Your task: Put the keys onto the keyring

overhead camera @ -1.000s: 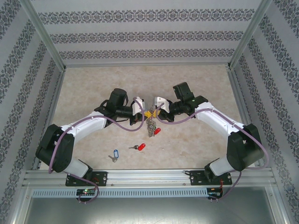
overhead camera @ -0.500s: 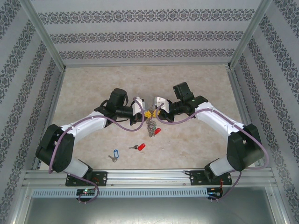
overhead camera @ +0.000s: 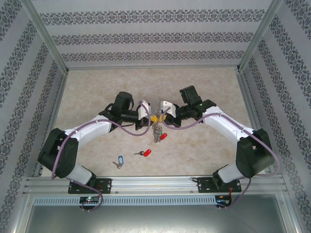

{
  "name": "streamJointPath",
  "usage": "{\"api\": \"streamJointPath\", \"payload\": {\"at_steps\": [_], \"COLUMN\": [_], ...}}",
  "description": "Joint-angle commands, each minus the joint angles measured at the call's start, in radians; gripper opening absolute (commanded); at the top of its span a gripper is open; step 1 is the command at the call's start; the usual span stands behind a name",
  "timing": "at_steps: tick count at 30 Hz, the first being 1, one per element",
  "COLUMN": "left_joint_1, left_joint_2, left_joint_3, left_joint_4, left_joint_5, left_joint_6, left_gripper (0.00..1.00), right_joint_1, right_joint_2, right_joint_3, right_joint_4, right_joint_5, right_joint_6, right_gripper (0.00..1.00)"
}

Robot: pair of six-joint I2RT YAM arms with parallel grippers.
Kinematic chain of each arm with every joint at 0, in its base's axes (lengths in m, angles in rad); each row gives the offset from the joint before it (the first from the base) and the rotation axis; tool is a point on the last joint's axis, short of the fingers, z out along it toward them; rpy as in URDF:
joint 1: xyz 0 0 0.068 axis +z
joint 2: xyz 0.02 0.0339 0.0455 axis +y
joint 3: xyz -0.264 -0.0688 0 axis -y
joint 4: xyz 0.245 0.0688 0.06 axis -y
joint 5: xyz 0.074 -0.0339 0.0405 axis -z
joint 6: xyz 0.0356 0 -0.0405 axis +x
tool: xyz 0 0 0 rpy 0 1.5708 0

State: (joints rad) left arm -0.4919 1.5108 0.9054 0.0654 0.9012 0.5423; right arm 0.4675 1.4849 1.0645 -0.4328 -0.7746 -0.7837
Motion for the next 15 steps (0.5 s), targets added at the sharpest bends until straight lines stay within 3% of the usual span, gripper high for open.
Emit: {"api": "streamJointPath", "payload": {"at_steps": [1,6,11,15], "left_joint_1": [-0.009,-0.009,-0.008,0.002], "left_joint_2": [0.008,0.005,-0.01,-0.024], "left_joint_3": [0.019,0.02,-0.001,-0.03], "left_joint_4": [0.001,0.005,0.048,0.142], "left_joint_5": [0.026,0.027,-0.018,-0.058], "left_joint_6": [0.004,0.004,-0.032,-0.124], "left_gripper": [0.11,0.0,0.0,0.0], "right_joint_1": [0.011,0.011,0.011,0.002], "right_joint_2": [-0.024,-0.024,-0.035,-0.083], "right_joint_3": [0.015,0.016,0.014,-0.01], "right_joint_4": [0.019,0.017,0.014,0.05], "right_joint_5": [-0.031,-0.025,-0.012,-0.004], "right_joint_6": [0.011,0.012,0.029,0.09], "right_gripper": [0.0,0.0,0.01,0.28]}}
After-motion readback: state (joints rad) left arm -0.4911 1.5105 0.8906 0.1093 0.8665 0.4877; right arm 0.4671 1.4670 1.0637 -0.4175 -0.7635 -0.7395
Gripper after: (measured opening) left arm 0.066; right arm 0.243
